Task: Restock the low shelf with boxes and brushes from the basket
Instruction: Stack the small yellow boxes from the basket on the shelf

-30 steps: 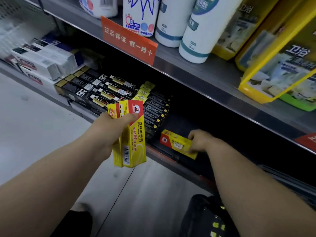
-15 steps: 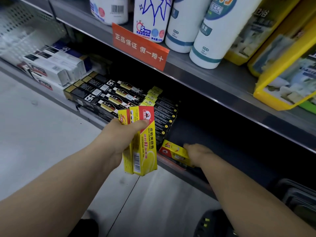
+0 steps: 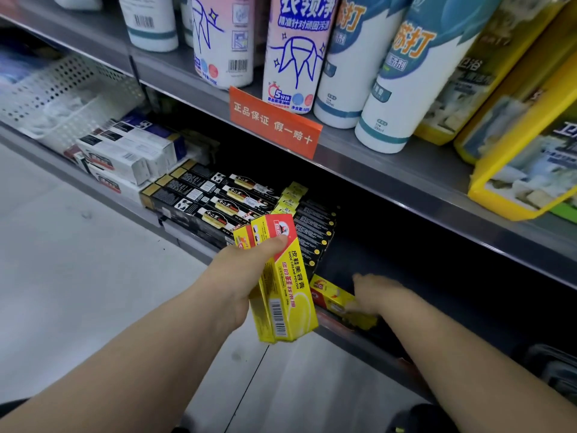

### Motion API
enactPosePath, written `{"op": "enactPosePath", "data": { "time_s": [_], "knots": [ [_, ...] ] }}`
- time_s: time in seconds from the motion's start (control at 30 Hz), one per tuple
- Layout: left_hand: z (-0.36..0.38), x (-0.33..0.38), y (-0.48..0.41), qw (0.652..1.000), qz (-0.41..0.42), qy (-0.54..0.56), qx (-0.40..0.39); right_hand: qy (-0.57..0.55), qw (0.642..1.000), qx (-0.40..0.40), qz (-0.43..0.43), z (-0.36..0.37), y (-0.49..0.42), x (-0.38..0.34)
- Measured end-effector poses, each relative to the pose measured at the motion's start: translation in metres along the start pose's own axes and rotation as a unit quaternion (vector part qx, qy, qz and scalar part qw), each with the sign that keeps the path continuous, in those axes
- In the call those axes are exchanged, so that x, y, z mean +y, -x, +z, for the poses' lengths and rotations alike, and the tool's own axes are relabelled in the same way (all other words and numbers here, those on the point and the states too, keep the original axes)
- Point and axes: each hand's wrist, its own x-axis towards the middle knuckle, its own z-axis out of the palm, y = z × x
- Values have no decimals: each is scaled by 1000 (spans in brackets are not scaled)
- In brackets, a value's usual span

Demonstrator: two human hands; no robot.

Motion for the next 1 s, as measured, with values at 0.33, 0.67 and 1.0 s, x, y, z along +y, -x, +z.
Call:
{"op": "enactPosePath", "data": {
  "time_s": [0.33, 0.67, 1.0],
  "knots": [
    [11, 5, 7, 999, -9, 9, -50, -640, 727, -47, -246, -46, 113, -48],
    [15, 2, 17, 1000, 16, -8, -18, -712, 684, 30, -157, -42, 116, -37],
    [16, -5, 20, 999, -42, -17, -11, -719, 655, 64, -223, -40, 114, 2]
  ]
}}
